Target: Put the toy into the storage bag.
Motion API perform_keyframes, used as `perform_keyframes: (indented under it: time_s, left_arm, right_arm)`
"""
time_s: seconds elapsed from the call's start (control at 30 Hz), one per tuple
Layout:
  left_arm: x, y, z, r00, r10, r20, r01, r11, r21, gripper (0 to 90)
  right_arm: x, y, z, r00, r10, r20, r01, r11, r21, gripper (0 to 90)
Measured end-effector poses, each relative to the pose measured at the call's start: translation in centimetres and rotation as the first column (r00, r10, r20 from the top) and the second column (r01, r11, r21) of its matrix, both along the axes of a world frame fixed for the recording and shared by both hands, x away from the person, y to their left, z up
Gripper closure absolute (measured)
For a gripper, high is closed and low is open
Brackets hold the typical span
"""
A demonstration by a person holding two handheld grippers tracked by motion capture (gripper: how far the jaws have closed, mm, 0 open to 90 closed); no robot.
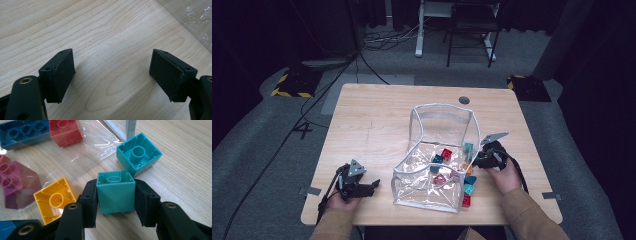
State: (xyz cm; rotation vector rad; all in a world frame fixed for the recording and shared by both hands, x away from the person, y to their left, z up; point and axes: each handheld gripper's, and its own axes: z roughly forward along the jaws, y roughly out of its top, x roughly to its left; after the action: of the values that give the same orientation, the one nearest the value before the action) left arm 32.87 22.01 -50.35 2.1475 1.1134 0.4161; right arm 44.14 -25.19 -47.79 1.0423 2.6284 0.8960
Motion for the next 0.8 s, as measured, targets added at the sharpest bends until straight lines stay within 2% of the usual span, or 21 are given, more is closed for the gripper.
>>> perform_keyframes:
  time_s: [0.13,0.8]
  left_arm:
    - [0.0,0.0,0.0,1.0,0.0,-0.001,0.0,1.0,0.001,20.6]
    - [0.0,0.0,0.0,1.0,0.0,0.0,0.0,1.0,0.0,20.6]
  right_arm:
    - [-0.2,-0.1,0.2,1.0,-0.002,0.005,0.002,0.9999,-0.011,58.3]
    - [-2.6,-1.7,5.0,0.9976,0.011,0.068,-0.016,0.9972,0.074,58.2]
